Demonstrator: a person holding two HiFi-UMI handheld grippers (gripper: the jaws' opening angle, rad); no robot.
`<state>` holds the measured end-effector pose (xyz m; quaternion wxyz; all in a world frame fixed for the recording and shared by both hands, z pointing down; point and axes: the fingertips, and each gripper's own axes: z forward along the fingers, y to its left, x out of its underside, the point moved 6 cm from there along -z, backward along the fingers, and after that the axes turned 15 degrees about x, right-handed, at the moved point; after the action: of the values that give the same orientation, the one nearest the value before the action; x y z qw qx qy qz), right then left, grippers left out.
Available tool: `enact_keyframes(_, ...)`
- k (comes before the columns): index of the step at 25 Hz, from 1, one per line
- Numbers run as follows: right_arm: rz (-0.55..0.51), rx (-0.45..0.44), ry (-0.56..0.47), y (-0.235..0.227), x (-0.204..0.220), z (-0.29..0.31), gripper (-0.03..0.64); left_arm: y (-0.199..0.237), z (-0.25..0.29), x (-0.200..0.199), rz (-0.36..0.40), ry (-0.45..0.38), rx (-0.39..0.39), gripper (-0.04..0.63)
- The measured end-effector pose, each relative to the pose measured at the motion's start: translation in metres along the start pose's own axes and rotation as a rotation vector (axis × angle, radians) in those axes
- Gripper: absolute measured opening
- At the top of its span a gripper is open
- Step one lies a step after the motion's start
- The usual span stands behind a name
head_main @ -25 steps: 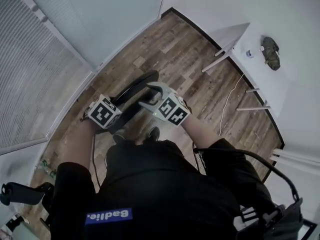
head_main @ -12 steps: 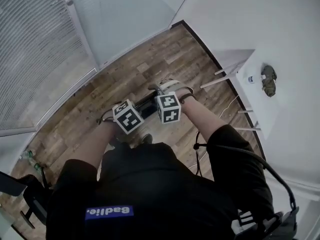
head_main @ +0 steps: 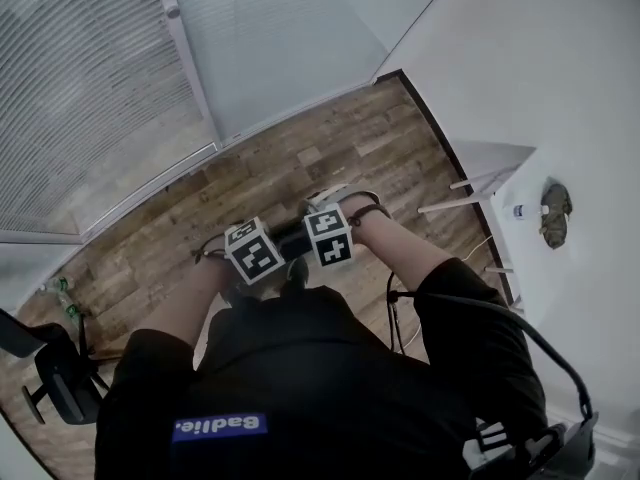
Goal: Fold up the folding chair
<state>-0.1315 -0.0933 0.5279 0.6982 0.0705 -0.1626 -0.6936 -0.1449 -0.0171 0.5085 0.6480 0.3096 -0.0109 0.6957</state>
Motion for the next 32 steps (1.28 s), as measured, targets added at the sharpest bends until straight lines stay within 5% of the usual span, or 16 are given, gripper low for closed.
enact_keyframes(8,-0.009,-0.067,-0.096,-0.034,-0.012,0.008,0.074,0.027,-0.021,0.007,-0.094,0.054,-0.02,0.055)
enact_keyframes(14,0.027,-0.072,-0.13,-0.083,-0.034,0.007,0.054,0.057,-0.066,0.014,-0.084,0.079,-0.062,0.055)
enact_keyframes(24,0.075,-0.018,-0.085,-0.198,-0.069,0.031,0.048,0.152,-0.146,0.034,-0.028,0.085,-0.095,0.055)
enact_keyframes(32,0.017,-0.037,-0.112,-0.28,-0.068,0.066,0.048,0.231,-0.175,0.036,-0.094,0.077,-0.113,0.055)
